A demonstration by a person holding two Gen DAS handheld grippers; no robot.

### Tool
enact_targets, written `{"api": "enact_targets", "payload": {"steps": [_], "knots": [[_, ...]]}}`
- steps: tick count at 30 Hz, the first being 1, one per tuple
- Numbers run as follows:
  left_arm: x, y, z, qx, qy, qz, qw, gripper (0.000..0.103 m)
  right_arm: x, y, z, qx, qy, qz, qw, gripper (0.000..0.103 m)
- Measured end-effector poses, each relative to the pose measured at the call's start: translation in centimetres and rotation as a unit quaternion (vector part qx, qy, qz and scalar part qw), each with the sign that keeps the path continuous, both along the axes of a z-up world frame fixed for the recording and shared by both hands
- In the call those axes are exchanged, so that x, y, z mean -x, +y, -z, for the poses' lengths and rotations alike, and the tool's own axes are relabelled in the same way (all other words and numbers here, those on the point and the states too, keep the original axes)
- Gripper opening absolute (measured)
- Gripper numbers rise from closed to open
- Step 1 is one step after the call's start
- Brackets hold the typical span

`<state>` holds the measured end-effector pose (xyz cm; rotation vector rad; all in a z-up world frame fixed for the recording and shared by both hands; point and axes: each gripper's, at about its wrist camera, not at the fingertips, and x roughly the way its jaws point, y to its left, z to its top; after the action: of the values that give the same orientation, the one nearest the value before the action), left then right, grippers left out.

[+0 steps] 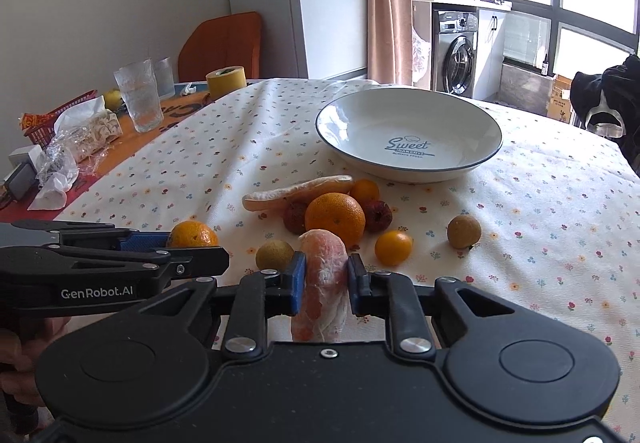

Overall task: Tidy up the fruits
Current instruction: 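Lift and carry the orange and pomelo segment toward the white bowl with both grippers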

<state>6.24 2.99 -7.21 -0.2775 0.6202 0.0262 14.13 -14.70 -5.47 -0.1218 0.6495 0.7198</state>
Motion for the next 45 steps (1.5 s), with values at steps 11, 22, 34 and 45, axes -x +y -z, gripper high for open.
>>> {"api": "enact_targets", "payload": {"steps": [11,22,34,45], "knots": [[-1.1,-0.8,-1.4,-0.020,-0.010,0.002,0.9998,0.037,-1.6,-1.3,-1.7,-0.020,-0.022,0.009,1.000,0.020],[-3.7,-1.2,-2.8,-0.037,-0.017,0.007,0.9991,0.037,-4.1,-1.7,-2.2,-0.032,-0.037,0.017,0.999,0.020],[-7.6,-2.0,-3.6,-0.061,-0.007,0.022,0.9979,0.037,-8.3,-1.7,-2.1,-0.045,-0.038,0.024,0.998,0.019],[-11.8,-1.8,-4.1,-0.070,-0.002,0.035,0.9970,0.037,-12.4,-0.9,-2.0,-0.059,-0.030,0.036,0.997,0.019]]}}
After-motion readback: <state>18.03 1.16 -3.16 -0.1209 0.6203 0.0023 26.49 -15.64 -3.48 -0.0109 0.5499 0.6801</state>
